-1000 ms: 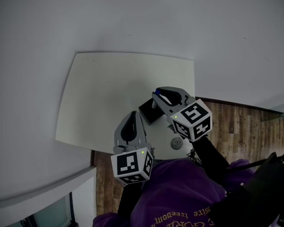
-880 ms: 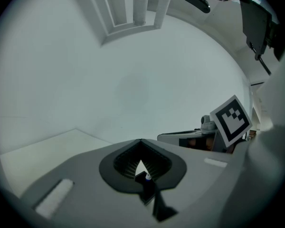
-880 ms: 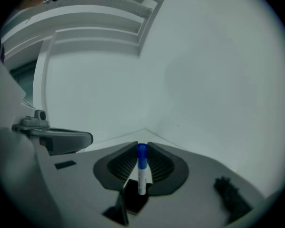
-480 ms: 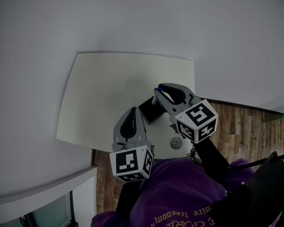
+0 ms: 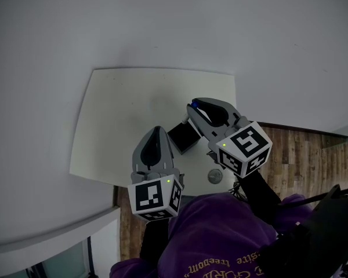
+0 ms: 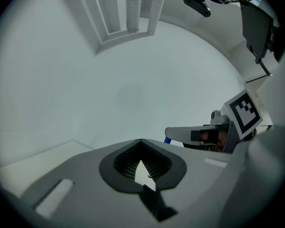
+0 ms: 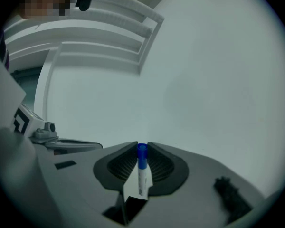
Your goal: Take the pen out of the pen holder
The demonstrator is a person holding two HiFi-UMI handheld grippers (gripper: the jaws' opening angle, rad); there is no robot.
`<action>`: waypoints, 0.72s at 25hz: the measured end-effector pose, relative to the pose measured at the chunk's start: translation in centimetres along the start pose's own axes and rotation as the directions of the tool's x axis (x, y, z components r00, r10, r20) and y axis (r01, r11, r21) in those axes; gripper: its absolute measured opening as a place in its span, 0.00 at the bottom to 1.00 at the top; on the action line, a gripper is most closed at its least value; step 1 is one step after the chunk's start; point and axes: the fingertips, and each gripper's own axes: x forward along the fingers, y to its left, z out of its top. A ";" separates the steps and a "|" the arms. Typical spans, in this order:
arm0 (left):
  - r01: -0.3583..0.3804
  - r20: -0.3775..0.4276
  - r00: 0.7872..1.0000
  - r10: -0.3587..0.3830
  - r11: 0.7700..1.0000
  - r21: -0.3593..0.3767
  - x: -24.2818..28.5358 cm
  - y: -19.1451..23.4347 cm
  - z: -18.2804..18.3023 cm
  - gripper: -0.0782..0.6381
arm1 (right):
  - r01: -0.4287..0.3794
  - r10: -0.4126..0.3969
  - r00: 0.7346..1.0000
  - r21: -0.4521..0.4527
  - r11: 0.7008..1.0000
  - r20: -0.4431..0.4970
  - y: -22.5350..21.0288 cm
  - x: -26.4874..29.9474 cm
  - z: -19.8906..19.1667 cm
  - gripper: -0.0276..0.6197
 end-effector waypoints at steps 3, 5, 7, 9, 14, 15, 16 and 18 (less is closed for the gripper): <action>-0.001 0.010 1.000 0.001 1.000 -0.001 0.2 0.1 0.4 0.12 | 0.008 -0.008 1.000 -0.006 1.000 0.023 -0.2 0.0 0.7 0.15; -0.004 0.016 1.000 0.004 1.000 -0.003 0.3 0.2 0.6 0.12 | 0.013 -0.013 0.999 -0.007 1.000 0.037 -0.4 0.0 1.1 0.15; -0.004 0.023 1.000 0.004 1.000 -0.003 0.3 0.2 0.9 0.12 | 0.016 -0.015 0.999 -0.011 1.000 0.051 -0.4 -0.1 1.5 0.15; -0.002 0.033 0.999 0.002 1.000 0.000 0.1 0.2 1.2 0.12 | 0.020 -0.019 0.998 -0.019 1.000 0.065 -0.3 -0.2 2.0 0.15; -0.005 0.041 0.999 0.005 1.000 0.001 -0.2 0.0 1.6 0.12 | 0.005 -0.003 0.998 -0.031 1.000 0.069 0.1 -0.4 2.3 0.15; -0.007 0.040 0.999 0.007 1.000 0.004 -0.2 0.0 1.6 0.12 | -0.002 0.004 0.998 -0.031 1.000 0.070 0.2 -0.4 2.4 0.15; -0.009 0.039 0.999 0.009 1.000 0.007 -0.2 0.0 1.6 0.12 | -0.005 0.008 0.997 -0.034 0.999 0.072 0.3 -0.4 2.5 0.15; -0.011 0.038 0.999 0.011 1.000 0.005 -0.1 0.0 1.5 0.12 | -0.004 0.008 0.997 -0.046 0.999 0.073 0.2 -0.4 2.6 0.15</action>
